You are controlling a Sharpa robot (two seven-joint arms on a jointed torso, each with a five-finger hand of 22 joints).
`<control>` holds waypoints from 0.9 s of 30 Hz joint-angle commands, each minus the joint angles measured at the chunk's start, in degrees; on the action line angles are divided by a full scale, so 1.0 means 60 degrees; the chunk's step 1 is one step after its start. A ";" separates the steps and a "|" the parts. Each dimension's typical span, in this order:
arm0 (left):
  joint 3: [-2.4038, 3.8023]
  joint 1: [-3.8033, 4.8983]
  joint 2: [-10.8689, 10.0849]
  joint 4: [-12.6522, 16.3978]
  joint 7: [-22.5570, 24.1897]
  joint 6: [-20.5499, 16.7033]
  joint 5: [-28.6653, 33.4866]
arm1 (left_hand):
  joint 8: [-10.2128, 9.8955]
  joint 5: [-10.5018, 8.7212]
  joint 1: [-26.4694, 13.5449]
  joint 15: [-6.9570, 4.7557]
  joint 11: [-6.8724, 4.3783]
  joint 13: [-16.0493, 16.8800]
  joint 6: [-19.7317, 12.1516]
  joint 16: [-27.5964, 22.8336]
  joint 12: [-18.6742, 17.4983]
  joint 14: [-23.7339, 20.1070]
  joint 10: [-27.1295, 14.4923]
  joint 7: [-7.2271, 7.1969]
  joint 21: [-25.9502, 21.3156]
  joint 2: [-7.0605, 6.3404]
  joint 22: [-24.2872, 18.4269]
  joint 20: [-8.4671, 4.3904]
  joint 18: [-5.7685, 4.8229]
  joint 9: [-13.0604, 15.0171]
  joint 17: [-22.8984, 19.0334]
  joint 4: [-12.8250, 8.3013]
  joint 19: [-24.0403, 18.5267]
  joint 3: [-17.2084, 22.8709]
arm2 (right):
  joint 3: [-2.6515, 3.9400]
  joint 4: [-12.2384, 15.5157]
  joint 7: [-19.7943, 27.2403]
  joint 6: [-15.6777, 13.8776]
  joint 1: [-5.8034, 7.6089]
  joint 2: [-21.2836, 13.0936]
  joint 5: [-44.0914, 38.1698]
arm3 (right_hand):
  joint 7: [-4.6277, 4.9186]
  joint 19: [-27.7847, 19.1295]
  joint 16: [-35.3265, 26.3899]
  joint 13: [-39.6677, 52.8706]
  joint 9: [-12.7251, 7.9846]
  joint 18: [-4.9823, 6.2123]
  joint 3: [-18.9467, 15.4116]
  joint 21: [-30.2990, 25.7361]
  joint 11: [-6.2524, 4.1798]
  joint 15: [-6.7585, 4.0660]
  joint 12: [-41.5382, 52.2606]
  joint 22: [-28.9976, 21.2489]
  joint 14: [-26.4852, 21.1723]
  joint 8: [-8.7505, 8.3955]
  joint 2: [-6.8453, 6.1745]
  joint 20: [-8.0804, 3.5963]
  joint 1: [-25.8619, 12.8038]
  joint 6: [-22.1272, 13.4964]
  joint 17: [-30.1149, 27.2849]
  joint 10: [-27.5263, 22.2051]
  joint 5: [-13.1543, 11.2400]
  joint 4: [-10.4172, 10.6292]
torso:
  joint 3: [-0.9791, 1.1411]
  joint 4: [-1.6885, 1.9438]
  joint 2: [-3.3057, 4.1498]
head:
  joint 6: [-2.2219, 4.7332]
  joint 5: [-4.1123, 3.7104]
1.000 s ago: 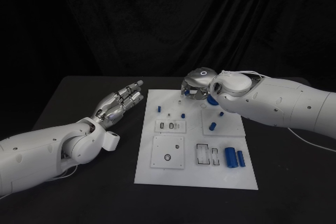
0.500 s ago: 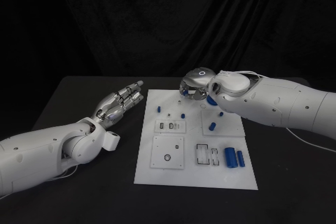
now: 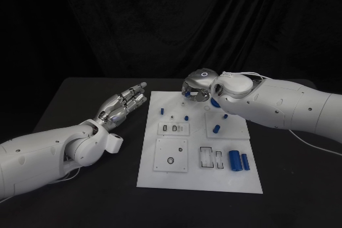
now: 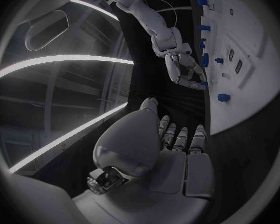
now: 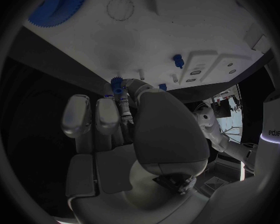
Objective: Assemble the parts on the task board
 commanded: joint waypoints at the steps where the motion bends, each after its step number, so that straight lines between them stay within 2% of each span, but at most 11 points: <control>1: 0.0006 0.0004 0.0017 0.0000 0.0697 0.0077 -0.0040 | 0.0008 0.0036 -0.0016 0.0020 -0.0007 0.0005 0.0032 -0.0035 0.0029 -0.0003 -0.0012 0.0059 0.0049 -0.0089 0.0002 0.0010 0.0096 0.0010 -0.0016 0.0036 0.0010 -0.0024 | 0.0011 -0.0045 -0.0116 -0.0066 -0.0025 0.0036 -0.0022 | 0.0021 -0.0026 -0.0065 0.0008 0.0015 -0.0111 0.0022 -0.0054 -0.0209 0.0021 0.0054 0.0003 -0.0066 -0.0045 0.0056 0.0019 -0.0014 -0.0072 -0.0016 0.0110 0.0066 0.0025 | -0.0004 0.0001 0.0006 | -0.0010 0.0008; 4: 0.0006 0.0004 0.0028 -0.0006 0.0693 0.0082 -0.0040 | 0.0008 0.0036 -0.0016 0.0020 -0.0007 0.0005 0.0032 -0.0035 0.0029 -0.0003 -0.0012 0.0059 0.0049 -0.0089 0.0002 0.0010 0.0096 0.0010 -0.0016 0.0036 0.0010 -0.0024 | 0.0012 -0.0079 -0.0121 -0.0017 -0.0027 0.0062 -0.0022 | 0.0013 -0.0033 -0.0084 0.0006 0.0018 -0.0110 0.0028 -0.0061 -0.0205 0.0025 0.0049 0.0005 -0.0081 -0.0064 0.0053 0.0023 -0.0023 -0.0096 -0.0041 0.0079 0.0066 0.0033 | -0.0003 -0.0005 0.0000 | -0.0016 0.0001; 5: 0.0006 0.0004 0.0037 -0.0011 0.0692 0.0086 -0.0040 | 0.0013 0.0042 -0.0030 0.0024 -0.0002 0.0005 0.0054 -0.0035 0.0029 -0.0003 -0.0011 0.0075 0.0049 -0.0091 0.0002 0.0013 0.0096 0.0012 -0.0016 0.0038 0.0010 -0.0028 | 0.0012 -0.0096 -0.0124 0.0019 -0.0031 0.0075 -0.0022 | 0.0009 -0.0036 -0.0095 0.0004 0.0019 -0.0111 0.0031 -0.0062 -0.0200 0.0028 0.0046 0.0009 -0.0092 -0.0076 0.0049 0.0026 -0.0029 -0.0111 -0.0056 0.0057 0.0065 0.0038 | -0.0005 0.0011 0.0005 | -0.0014 -0.0013; 14: 0.0006 0.0004 0.0073 -0.0035 0.0682 0.0102 -0.0040 | 0.0018 0.0044 -0.0038 0.0026 -0.0001 0.0004 0.0078 -0.0035 0.0031 -0.0003 -0.0010 0.0094 0.0048 -0.0091 0.0001 0.0015 0.0096 0.0015 -0.0016 0.0038 0.0008 -0.0029 | 0.0013 -0.0187 -0.0144 0.0207 -0.0086 0.0134 -0.0022 | -0.0015 -0.0121 -0.0224 0.0001 0.0000 -0.0093 0.0076 -0.0151 -0.0167 0.0059 0.0046 -0.0036 -0.0191 -0.0233 0.0019 0.0053 -0.0069 -0.0317 -0.0225 -0.0106 0.0068 0.0076 | -0.0008 -0.0006 0.0005 | -0.0019 -0.0006; 27: 0.0006 0.0004 0.0113 -0.0078 0.0661 0.0137 -0.0040 | 0.0035 0.0047 -0.0056 0.0033 0.0002 0.0003 0.0150 -0.0035 0.0028 -0.0003 -0.0011 0.0151 0.0050 -0.0090 0.0003 0.0022 0.0096 0.0023 -0.0016 0.0036 0.0010 -0.0031 | 0.0020 -0.0265 -0.0091 0.0229 -0.0179 0.0208 -0.0022 | -0.0015 -0.0179 -0.0295 0.0011 -0.0034 -0.0078 0.0124 -0.0218 -0.0172 0.0070 0.0059 -0.0064 -0.0249 -0.0372 -0.0002 0.0072 -0.0092 -0.0491 -0.0310 -0.0191 0.0068 0.0104 | -0.0010 0.0002 0.0007 | -0.0057 0.0017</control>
